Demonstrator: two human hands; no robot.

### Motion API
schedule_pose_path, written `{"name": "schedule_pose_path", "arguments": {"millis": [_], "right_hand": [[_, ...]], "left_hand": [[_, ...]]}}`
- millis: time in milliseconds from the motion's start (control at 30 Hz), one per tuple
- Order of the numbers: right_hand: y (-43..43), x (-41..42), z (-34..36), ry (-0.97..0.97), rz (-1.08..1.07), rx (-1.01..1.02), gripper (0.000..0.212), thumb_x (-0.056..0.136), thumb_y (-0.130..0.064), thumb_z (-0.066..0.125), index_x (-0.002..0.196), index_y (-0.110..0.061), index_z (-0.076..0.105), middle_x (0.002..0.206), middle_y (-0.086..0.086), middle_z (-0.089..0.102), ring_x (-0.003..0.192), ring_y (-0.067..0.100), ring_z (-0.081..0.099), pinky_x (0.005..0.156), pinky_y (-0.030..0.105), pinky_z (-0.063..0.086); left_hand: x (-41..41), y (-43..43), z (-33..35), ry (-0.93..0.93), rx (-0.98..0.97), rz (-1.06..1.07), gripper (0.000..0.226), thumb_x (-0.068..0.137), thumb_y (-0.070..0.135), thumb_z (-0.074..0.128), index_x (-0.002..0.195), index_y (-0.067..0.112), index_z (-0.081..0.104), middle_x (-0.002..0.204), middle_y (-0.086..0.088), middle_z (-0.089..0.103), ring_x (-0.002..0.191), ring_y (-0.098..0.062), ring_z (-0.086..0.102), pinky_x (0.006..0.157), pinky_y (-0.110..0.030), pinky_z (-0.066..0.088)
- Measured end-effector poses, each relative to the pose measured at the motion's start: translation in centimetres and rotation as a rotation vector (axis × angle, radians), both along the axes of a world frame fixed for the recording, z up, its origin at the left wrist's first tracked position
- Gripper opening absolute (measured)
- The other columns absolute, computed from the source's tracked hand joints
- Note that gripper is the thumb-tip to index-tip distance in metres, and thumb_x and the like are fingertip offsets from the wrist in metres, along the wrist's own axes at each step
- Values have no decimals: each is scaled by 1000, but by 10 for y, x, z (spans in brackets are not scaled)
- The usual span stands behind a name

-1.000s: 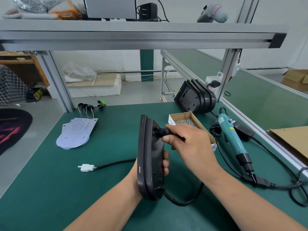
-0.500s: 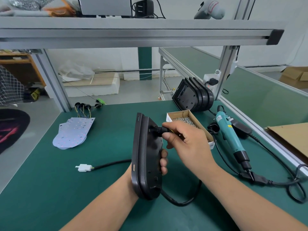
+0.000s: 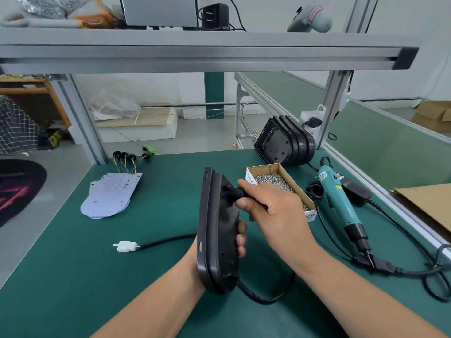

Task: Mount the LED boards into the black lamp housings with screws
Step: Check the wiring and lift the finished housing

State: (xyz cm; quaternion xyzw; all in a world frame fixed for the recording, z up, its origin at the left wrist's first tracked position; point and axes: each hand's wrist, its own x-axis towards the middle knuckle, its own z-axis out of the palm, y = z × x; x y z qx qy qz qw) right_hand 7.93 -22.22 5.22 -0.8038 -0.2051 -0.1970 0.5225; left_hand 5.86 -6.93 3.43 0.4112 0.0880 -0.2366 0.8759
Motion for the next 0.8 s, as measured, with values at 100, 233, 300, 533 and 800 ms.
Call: {"name": "schedule_pose_path", "arguments": {"millis": [100, 233, 300, 533, 800], "right_hand": [[0, 1, 0, 1, -3, -51, 23, 102, -14, 71, 123, -17, 77, 81, -8, 65, 77, 12, 64, 76, 28, 51], [-6, 3, 5, 75, 97, 52, 31, 105, -22, 63, 134, -25, 72, 91, -16, 71, 86, 13, 69, 83, 22, 53], [-7, 4, 7, 126, 148, 120, 30, 102, -20, 63, 129, -26, 74, 87, -14, 73, 79, 11, 68, 81, 23, 54], [-12, 1, 15, 132, 208, 107, 42, 98, -20, 61, 114, -57, 75, 79, -10, 70, 74, 13, 68, 80, 21, 53], [6, -10, 10, -114, 42, -77, 25, 109, -32, 46, 124, -28, 66, 83, 1, 63, 74, 24, 64, 73, 49, 55]], "left_hand": [[7, -1, 6, 4, -24, 16, 28, 84, 28, 55, 74, 2, 62, 65, -10, 58, 42, -18, 56, 39, -23, 49], [14, 4, 6, -76, 202, 125, 42, 112, 27, 33, 87, 5, 58, 63, -6, 60, 44, -15, 54, 42, -22, 47], [13, 3, 12, -100, 279, 158, 42, 113, 32, 32, 89, 7, 56, 62, -7, 57, 42, -15, 52, 41, -22, 44], [20, -2, 24, -72, 367, 173, 45, 106, 41, 36, 85, 4, 52, 70, -14, 41, 40, -20, 38, 38, -23, 32], [20, -5, 20, -94, 298, 267, 46, 102, 39, 46, 72, 8, 60, 63, -12, 46, 48, -23, 36, 38, -27, 32]]}}
